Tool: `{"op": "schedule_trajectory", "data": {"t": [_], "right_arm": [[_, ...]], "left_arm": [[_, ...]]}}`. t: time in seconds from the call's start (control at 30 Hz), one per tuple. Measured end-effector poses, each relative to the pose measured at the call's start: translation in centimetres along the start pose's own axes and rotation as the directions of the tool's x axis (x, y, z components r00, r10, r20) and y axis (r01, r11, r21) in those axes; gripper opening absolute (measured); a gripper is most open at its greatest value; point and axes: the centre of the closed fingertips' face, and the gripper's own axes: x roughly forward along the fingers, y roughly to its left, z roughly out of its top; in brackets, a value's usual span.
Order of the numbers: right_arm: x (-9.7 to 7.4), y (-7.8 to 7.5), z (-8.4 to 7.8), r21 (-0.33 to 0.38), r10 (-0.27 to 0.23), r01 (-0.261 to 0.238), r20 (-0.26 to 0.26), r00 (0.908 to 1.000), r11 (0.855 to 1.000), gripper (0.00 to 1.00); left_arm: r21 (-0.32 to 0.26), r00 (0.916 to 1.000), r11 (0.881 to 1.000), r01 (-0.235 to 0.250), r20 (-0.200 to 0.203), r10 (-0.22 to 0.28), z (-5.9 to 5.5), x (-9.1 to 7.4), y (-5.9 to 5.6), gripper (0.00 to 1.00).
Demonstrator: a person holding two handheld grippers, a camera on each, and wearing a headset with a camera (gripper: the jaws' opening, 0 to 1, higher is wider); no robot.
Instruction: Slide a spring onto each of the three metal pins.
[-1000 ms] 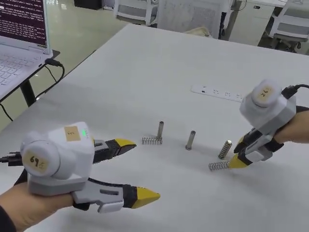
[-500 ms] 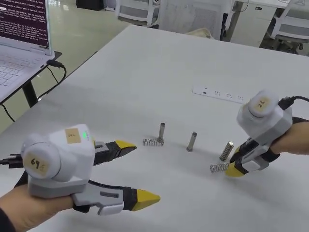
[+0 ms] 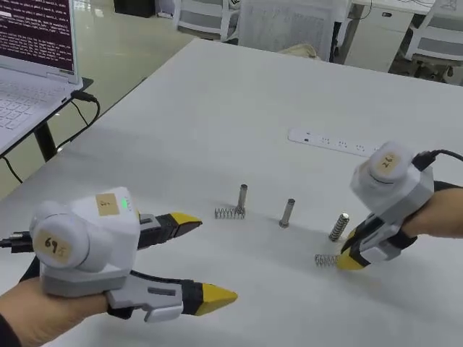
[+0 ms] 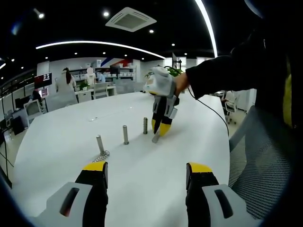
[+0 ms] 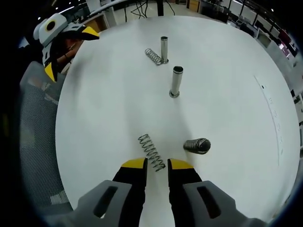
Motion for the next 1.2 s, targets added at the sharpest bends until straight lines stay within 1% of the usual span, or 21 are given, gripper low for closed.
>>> {"op": "schedule_trajectory", "data": {"t": [0.07,0.23,0.3,0.43,0.5,0.57,0.73,0.83,0.93,1.07,1.2], "right_arm": [[0.1,0.1,-0.1,-0.012,0.0,0.0,-0.007,1.0,1.0,0.15],[0.3,0.6,-0.7,-0.097,-0.02,0.015,-0.054,0.9983,0.995,0.14],[0.5,0.9,-0.9,-0.11,-0.022,0.015,-0.066,0.9976,0.994,0.14],[0.4,0.9,-0.9,-0.122,-0.028,0.021,-0.059,0.9979,0.992,0.13],[0.4,1.1,-1.0,-0.141,-0.033,0.023,-0.069,0.9971,0.99,0.12],[0.4,1.2,-1.1,-0.174,-0.042,0.027,-0.081,0.9958,0.984,0.11],[0.5,1.5,-1.2,-0.201,-0.052,0.034,-0.09,0.9946,0.979,0.1],[0.5,1.7,-1.3,-0.229,-0.065,0.042,-0.097,0.9932,0.972,0.08],[0.6,1.7,-1.3,-0.242,-0.068,0.041,-0.103,0.9923,0.969,0.08],[0.2,1.9,-1.1,-0.249,-0.073,0.045,-0.107,0.9916,0.967,0.08],[-0.7,2.8,-0.4,-0.27,-0.072,0.039,-0.112,0.9911,0.962,0.08]], "left_arm": [[-0.001,1.0,1.0,0.0,0.0,0.0,0.0,0.0,0.0,0.63],[-0.004,1.0,1.0,0.0,0.0,0.0,0.0,0.0,0.0,0.62],[-0.005,1.0,1.0,0.0,0.002,0.0,0.0,0.0,0.1,0.62],[-0.004,1.0,1.0,0.001,0.004,-0.001,0.1,0.0,0.0,0.62],[-0.005,1.0,1.0,0.002,0.004,-0.002,0.1,0.0,0.0,0.62],[-0.005,1.0,1.0,0.002,0.005,-0.002,0.2,0.0,0.0,0.61],[-0.004,1.0,1.0,-0.002,0.01,0.002,0.3,-0.1,0.0,0.61],[-0.003,0.9999,1.0,0.0,0.011,0.0,0.3,-0.1,-0.1,0.61],[0.0,0.9999,1.0,0.004,0.01,-0.004,0.3,0.0,-0.2,0.6],[0.009,0.9999,1.0,0.012,0.012,-0.012,0.5,0.1,-0.4,0.6],[0.022,0.9996,0.999,0.023,0.015,-0.024,0.8,0.3,-0.6,0.59]]}}
